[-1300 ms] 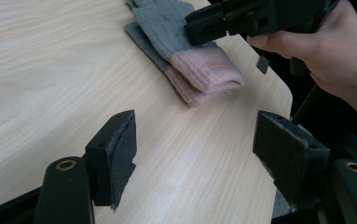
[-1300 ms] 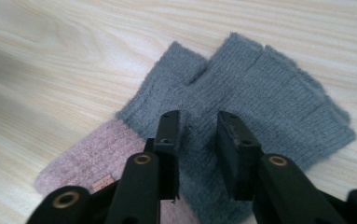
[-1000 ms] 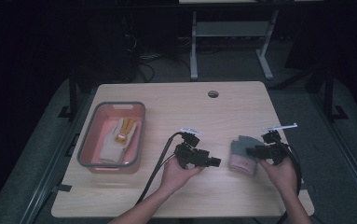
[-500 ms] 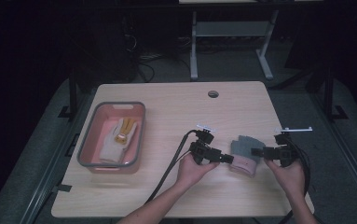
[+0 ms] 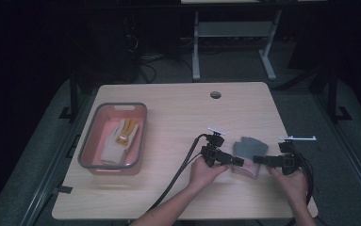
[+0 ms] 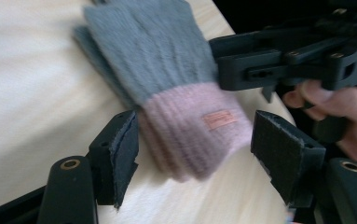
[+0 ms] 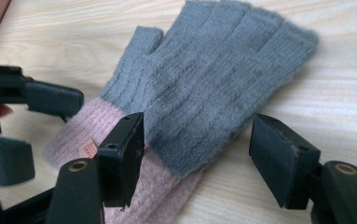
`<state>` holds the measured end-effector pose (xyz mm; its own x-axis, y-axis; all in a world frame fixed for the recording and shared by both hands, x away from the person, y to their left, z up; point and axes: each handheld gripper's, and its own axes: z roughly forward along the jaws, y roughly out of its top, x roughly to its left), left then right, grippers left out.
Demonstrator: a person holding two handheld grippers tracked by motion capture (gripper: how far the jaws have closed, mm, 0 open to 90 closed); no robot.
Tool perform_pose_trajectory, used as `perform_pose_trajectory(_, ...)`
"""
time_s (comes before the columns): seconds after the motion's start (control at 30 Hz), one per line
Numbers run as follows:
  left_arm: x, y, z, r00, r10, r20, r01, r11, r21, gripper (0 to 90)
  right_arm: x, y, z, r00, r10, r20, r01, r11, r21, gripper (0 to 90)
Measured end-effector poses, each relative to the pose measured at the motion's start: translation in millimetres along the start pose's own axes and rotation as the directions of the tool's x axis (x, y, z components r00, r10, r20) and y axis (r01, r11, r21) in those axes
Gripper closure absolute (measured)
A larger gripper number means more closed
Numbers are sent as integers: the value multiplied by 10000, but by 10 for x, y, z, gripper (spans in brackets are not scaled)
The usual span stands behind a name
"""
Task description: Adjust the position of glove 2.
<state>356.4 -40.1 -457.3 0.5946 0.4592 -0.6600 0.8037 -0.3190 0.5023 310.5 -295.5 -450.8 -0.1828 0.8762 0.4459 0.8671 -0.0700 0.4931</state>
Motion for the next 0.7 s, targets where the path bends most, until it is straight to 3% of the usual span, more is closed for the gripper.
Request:
perform_pose_trajectory(0.27,36,-36,148,9996,-197,-177,206,9984,525,348,-33,-49,67,9993,325,-169,-326,9995,-58,381)
perform_pose_trajectory(0.37,40,-42,161,9996,-219,-174,228,9984,510,365,-55,-68,85,9978,538,-375,-543,9985,-118,420)
perform_pose_trajectory(0.57,40,-44,164,9993,-222,-298,236,9985,488,402,-46,-86,94,9978,534,-381,-543,9983,-225,447)
perform_pose_trajectory(0.7,59,-33,158,9978,-627,-208,636,9968,481,405,-50,-108,103,9960,702,-551,-719,9970,-289,502)
